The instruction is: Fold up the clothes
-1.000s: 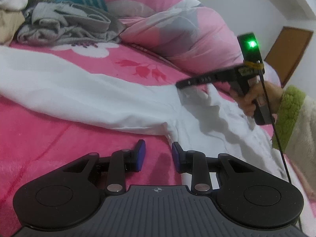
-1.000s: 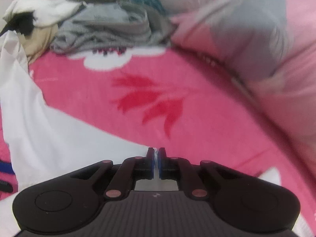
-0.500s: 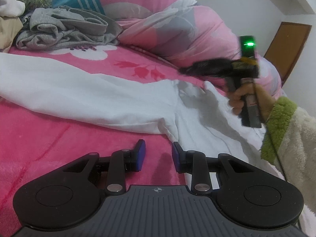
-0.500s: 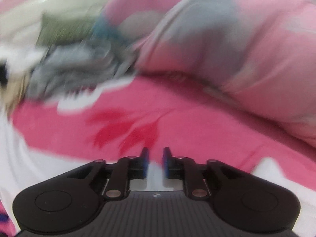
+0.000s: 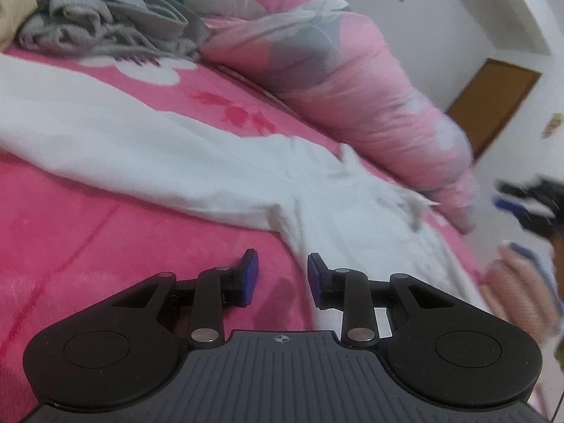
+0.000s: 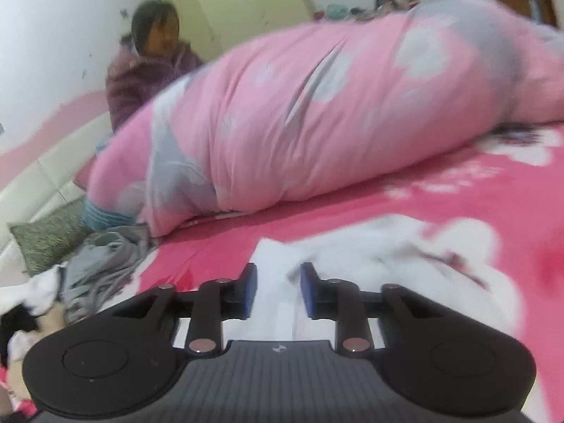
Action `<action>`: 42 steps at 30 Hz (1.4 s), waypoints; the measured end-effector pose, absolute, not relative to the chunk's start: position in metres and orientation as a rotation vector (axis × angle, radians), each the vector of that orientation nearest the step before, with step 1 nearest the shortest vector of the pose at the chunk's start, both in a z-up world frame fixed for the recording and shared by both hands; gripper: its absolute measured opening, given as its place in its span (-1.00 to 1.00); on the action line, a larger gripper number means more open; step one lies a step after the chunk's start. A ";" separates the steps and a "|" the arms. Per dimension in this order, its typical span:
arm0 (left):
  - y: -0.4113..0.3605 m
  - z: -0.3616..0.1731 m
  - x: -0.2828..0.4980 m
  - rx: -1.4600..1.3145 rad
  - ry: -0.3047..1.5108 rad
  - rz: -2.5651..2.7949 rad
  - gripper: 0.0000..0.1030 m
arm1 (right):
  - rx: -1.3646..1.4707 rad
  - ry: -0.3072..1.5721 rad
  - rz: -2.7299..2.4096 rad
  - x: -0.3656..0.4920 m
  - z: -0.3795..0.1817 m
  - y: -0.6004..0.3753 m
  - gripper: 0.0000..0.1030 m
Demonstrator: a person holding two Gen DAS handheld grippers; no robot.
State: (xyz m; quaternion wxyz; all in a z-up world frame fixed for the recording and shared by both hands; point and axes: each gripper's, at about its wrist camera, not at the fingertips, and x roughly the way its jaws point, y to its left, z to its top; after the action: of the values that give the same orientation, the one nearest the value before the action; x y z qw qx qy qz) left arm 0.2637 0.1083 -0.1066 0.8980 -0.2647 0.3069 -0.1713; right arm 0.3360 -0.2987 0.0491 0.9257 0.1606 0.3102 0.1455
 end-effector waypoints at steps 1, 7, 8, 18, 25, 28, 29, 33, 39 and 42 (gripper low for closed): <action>0.110 -0.106 0.261 -0.561 0.641 -0.383 -0.41 | 0.325 0.638 0.298 0.308 0.057 -0.306 -0.26; 0.103 -0.100 0.220 -0.582 0.698 -0.531 -0.40 | 0.303 0.708 0.284 0.159 0.074 -0.330 -0.20; 0.102 -0.100 0.209 -0.583 0.714 -0.541 -0.40 | 0.313 0.737 0.280 0.138 0.070 -0.332 -0.20; 0.112 -0.104 0.093 -0.569 0.830 -0.518 -0.38 | 0.510 0.955 0.320 0.046 -0.039 -0.310 -0.20; 0.096 -0.102 0.063 -0.471 0.824 -0.477 -0.39 | 0.341 0.938 0.294 0.019 -0.063 -0.281 -0.41; 0.087 -0.101 0.057 -0.406 0.810 -0.445 -0.56 | 0.277 0.906 0.288 0.010 -0.063 -0.275 -0.85; 0.084 -0.100 0.055 -0.387 0.807 -0.432 -0.79 | 0.255 0.895 0.285 0.007 -0.063 -0.273 -0.91; 0.083 -0.095 0.046 -0.391 0.808 -0.389 -0.99 | 0.273 0.870 0.292 0.002 -0.062 -0.278 -1.00; 0.083 -0.090 0.032 -0.425 0.832 -0.389 -1.00 | 0.298 0.846 0.279 -0.006 -0.056 -0.288 -1.00; 0.082 -0.095 0.031 -0.430 0.853 -0.382 -1.00 | 0.339 0.848 0.272 -0.007 -0.057 -0.296 -1.00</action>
State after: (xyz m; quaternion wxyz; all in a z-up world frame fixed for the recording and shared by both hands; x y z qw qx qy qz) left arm 0.0313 0.0824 -0.0953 0.8707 -0.2054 0.4078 -0.1828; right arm -0.0072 -0.2956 -0.0571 0.8886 0.1632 0.4082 0.1308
